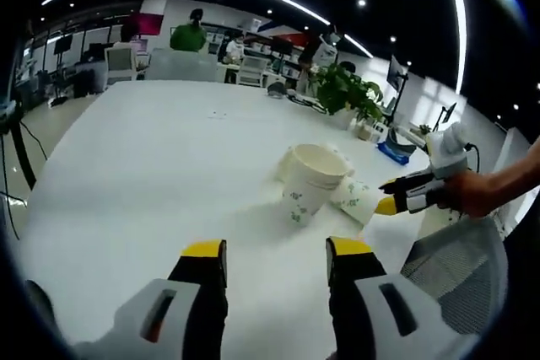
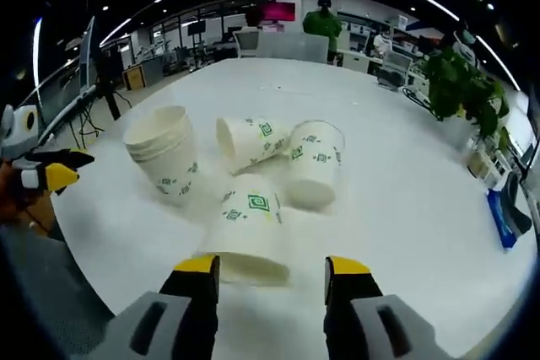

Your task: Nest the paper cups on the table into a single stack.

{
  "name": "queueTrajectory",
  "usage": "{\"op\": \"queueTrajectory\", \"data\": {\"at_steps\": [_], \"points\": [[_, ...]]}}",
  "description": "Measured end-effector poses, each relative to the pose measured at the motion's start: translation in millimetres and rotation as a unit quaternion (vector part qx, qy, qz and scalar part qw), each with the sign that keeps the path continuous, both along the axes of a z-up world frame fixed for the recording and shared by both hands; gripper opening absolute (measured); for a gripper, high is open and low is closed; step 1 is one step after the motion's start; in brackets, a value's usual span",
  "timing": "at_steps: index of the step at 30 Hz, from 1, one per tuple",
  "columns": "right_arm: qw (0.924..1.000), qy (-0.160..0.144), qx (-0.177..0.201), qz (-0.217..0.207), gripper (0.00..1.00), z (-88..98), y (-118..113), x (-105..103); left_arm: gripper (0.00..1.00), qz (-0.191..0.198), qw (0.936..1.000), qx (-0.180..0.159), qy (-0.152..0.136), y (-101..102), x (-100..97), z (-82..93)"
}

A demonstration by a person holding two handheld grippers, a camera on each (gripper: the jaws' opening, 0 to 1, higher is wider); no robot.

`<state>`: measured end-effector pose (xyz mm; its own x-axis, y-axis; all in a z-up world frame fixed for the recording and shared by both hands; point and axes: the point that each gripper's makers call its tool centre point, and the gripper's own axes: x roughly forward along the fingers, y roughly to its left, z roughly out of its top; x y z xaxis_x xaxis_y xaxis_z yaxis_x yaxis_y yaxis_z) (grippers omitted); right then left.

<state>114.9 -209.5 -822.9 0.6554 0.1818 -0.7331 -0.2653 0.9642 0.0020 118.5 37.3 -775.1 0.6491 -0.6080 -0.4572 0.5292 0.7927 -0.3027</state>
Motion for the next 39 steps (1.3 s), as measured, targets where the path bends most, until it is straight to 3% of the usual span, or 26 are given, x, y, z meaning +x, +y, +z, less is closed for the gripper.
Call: {"op": "queueTrajectory", "data": {"at_steps": [2, 4, 7, 13, 17, 21, 27, 39], "points": [[1.0000, -0.003, -0.001, -0.002, 0.44, 1.6, 2.1, 2.2, 0.44, 0.005, 1.0000, -0.002, 0.000, 1.6, 1.3, 1.5], [0.9996, -0.002, 0.026, -0.009, 0.39, 1.1, 8.2, 3.2, 0.44, 0.008, 1.0000, -0.002, 0.000, 3.6, 2.0, 2.2], [0.9999, -0.004, 0.009, 0.003, 0.38, -3.0, 9.0, 5.4, 0.44, 0.013, 0.9999, -0.006, 0.000, 5.6, 0.8, 2.0], [0.9997, 0.005, 0.021, -0.007, 0.37, -14.2, 12.1, 14.1, 0.43, 0.021, 0.9998, -0.007, -0.001, 6.9, 1.3, 3.1], [0.9996, 0.002, 0.026, -0.015, 0.25, -14.4, 14.6, 20.8, 0.42, 0.019, 0.9998, -0.004, -0.002, 6.4, 1.6, 2.9], [0.9994, 0.010, 0.033, -0.010, 0.20, -16.4, 19.9, 19.8, 0.40, 0.017, 0.9998, -0.012, 0.002, 5.6, -0.4, 4.6], [0.9985, 0.001, 0.050, -0.022, 0.00, -10.3, 19.9, 17.5, 0.39, 0.009, 0.9999, -0.009, 0.005, 1.1, -2.5, 3.3], [0.9978, -0.015, 0.059, -0.026, 0.00, 6.2, 11.5, 9.5, 0.40, -0.007, 1.0000, 0.002, 0.006, -1.2, -4.0, -2.1]]}}
